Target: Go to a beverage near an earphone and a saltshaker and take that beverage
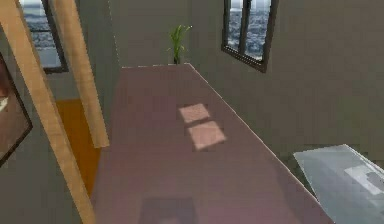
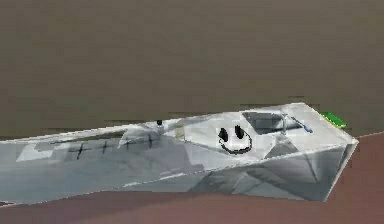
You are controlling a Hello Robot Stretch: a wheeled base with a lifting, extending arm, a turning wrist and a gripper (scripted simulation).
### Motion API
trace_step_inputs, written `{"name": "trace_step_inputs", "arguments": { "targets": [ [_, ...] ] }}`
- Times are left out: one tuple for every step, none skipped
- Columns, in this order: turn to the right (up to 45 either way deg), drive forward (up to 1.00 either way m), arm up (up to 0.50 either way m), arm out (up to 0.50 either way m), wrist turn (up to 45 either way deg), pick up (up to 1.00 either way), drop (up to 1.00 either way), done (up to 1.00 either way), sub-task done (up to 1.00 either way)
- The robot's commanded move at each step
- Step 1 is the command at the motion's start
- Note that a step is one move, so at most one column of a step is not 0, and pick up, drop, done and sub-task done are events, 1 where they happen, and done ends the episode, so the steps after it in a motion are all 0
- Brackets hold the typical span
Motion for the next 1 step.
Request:
{"name": "trace_step_inputs", "arguments": {
  "targets": [
    [45.0,0.0,0.0,0.0,0.0,0.0,0.0,0.0,0.0]
  ]
}}
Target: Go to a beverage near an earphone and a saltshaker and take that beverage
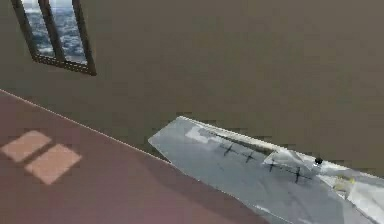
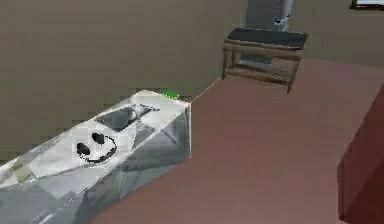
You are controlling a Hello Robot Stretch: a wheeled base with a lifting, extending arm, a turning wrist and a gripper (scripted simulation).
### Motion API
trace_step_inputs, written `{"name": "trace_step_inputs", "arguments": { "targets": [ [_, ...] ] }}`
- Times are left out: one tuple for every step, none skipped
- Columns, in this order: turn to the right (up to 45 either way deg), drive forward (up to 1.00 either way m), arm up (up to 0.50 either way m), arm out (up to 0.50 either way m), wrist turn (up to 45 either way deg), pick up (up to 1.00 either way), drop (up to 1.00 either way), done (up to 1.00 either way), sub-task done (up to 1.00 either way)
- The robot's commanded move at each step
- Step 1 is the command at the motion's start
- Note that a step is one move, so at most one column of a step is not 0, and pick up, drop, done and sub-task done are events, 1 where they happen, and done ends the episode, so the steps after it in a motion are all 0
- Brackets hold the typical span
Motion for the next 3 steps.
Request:
{"name": "trace_step_inputs", "arguments": {
  "targets": [
    [36.0,0.0,0.0,0.0,0.0,0.0,0.0,0.0,0.0],
    [0.0,0.5,0.0,0.0,0.0,0.0,0.0,0.0,0.0],
    [-45.0,0.0,0.0,0.0,0.0,0.0,0.0,0.0,0.0]
  ]
}}
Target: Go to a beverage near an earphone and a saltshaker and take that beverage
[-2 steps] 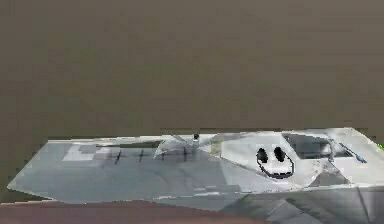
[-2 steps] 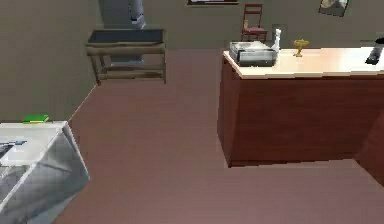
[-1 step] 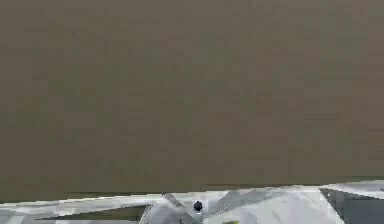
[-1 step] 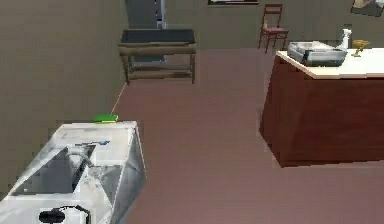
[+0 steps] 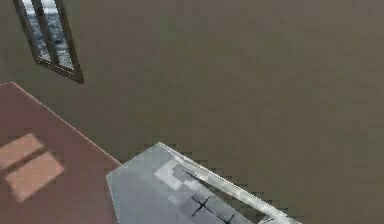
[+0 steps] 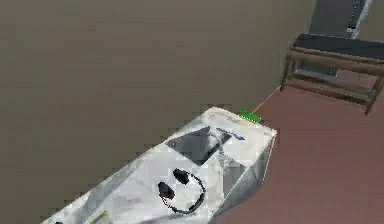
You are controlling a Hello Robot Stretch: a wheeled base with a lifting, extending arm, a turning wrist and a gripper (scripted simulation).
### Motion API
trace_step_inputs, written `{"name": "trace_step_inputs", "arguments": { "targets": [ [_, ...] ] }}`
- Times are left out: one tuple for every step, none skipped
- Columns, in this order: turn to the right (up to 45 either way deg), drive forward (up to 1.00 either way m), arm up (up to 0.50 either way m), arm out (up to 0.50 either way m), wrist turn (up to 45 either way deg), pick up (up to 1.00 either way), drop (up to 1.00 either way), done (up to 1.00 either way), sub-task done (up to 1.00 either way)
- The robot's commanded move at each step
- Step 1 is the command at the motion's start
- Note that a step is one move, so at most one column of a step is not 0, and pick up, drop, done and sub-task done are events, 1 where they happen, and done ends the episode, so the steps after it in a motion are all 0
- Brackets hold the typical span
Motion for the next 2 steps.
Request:
{"name": "trace_step_inputs", "arguments": {
  "targets": [
    [-24.0,0.0,0.0,0.0,0.0,0.0,0.0,0.0,0.0],
    [0.0,0.0,0.5,0.0,0.0,0.0,0.0,0.0,0.0]
  ]
}}
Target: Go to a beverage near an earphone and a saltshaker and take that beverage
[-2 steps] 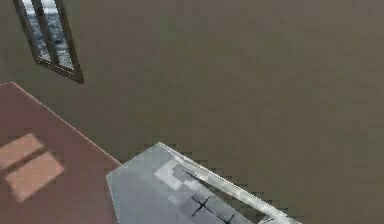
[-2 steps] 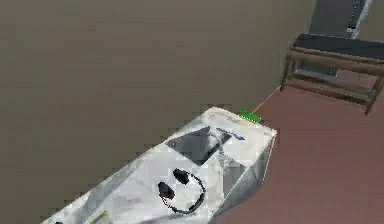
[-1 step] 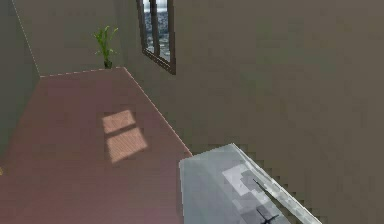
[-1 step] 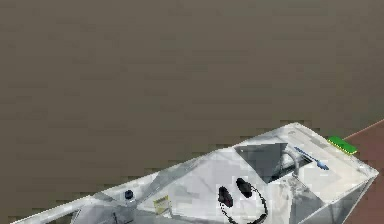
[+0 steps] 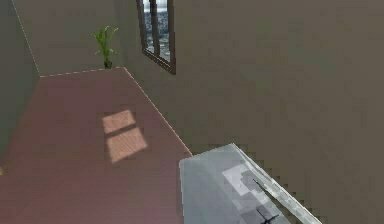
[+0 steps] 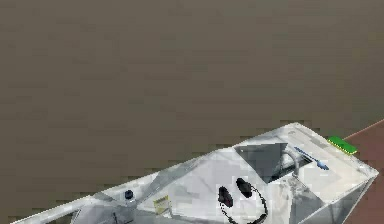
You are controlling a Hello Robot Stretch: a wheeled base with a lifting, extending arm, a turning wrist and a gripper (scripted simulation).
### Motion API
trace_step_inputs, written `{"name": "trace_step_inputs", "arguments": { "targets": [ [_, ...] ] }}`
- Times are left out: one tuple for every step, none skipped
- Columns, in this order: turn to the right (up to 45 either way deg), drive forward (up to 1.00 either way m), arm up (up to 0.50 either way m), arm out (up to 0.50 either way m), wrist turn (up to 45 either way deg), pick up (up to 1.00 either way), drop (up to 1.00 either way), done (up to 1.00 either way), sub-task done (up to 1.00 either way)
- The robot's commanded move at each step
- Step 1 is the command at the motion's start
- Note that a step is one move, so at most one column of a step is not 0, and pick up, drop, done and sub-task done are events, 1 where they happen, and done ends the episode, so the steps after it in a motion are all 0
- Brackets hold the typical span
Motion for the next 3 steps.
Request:
{"name": "trace_step_inputs", "arguments": {
  "targets": [
    [0.0,0.0,0.22,0.0,0.0,0.0,0.0,0.0,0.0],
    [0.0,0.0,0.0,0.18,0.0,0.0,0.0,0.0,0.0],
    [0.0,0.0,0.0,0.0,45.0,0.0,0.0,0.0,0.0]
  ]
}}
